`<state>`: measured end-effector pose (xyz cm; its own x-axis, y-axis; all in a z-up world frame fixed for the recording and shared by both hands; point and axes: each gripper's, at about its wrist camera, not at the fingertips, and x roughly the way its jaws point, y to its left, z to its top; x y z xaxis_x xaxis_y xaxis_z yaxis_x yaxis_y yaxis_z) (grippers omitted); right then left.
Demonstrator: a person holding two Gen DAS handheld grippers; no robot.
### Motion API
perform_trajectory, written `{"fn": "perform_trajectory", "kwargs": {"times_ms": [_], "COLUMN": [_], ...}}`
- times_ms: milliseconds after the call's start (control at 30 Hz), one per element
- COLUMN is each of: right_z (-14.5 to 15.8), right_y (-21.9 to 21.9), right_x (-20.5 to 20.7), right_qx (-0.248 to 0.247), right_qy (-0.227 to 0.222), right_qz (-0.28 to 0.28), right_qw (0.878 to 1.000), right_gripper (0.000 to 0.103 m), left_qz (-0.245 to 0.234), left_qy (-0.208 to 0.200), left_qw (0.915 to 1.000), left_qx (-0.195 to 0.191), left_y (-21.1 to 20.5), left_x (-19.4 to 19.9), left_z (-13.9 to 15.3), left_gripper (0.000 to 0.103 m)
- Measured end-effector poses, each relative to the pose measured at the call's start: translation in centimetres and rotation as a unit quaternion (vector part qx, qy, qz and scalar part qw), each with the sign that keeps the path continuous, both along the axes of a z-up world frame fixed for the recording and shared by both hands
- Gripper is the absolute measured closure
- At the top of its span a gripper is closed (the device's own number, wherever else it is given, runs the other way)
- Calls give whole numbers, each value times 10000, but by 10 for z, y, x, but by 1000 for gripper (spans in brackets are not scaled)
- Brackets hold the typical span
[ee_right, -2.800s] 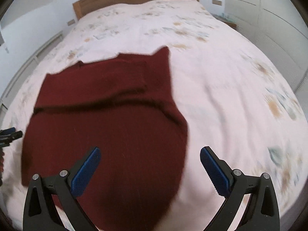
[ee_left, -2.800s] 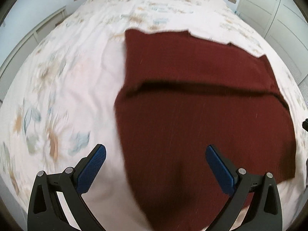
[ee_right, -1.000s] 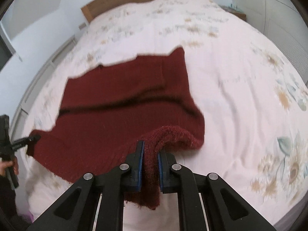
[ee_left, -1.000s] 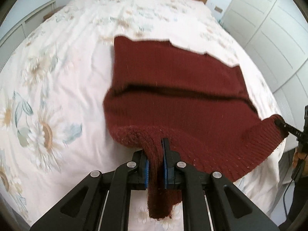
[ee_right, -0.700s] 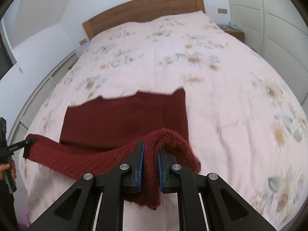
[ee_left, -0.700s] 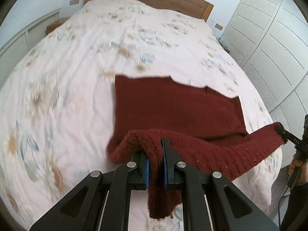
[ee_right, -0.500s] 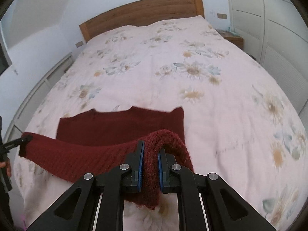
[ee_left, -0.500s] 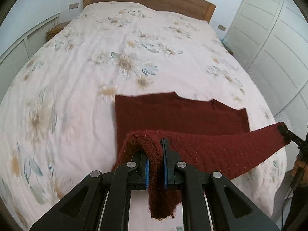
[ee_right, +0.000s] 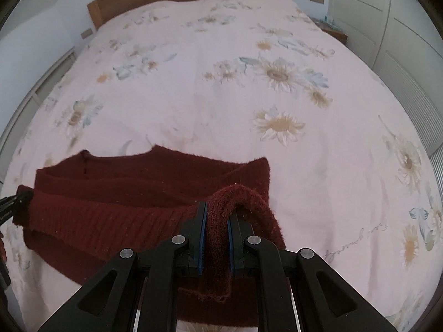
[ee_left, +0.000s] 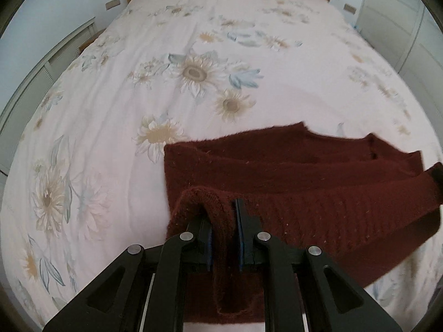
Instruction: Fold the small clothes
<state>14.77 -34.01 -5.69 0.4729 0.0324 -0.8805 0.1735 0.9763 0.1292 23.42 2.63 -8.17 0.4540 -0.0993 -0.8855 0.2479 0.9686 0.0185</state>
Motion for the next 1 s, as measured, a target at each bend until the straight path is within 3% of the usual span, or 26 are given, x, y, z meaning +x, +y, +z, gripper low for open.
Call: {"fn": "perform_trajectory", "kwargs": {"times_ms": [133, 200, 267, 333, 400, 500, 533, 767, 1000], "right_z": [-7, -7, -5, -3, 0, 10, 10, 21, -14], "right_y": [-1, -3, -3, -2, -2, 0, 0, 27, 85], "right_x": [2, 0, -1, -1, -1, -5, -5, -16, -31], "right_qx": [32, 113, 144, 114, 93, 20, 20, -187, -300], "right_qy": [17, -57, -94, -48, -64, -175, -175, -427, -225], "right_qz": [-69, -130, -122, -106, -147, -231, -231, -5, 513], "right_qw": [10000, 9998, 9998, 9999, 9998, 9996, 9996, 9989, 9980], "right_gripper": [89, 88, 87, 76, 68, 31, 24, 12, 12], "left_qz": [100, 90, 36, -3, -113, -223, -269, -682, -968], "left_qy": [-177, -236, -253, -381, -509, -625, -685, -887, -705], "left_qw": [9997, 9996, 9996, 9990, 9985, 9978, 9973, 9937, 9928], "left_qx": [111, 129, 82, 215, 188, 9, -27, -82, -2], "left_y": [-3, -6, -10, -16, -21, -27, -29, -58, -82], "left_x": [-3, -5, -6, -7, -10, -16, -18, -38, -58], "left_z": [-3, -2, 2, 7, 16, 26, 29, 35, 2], "left_gripper": [86, 73, 39, 17, 15, 2, 1, 1, 1]}}
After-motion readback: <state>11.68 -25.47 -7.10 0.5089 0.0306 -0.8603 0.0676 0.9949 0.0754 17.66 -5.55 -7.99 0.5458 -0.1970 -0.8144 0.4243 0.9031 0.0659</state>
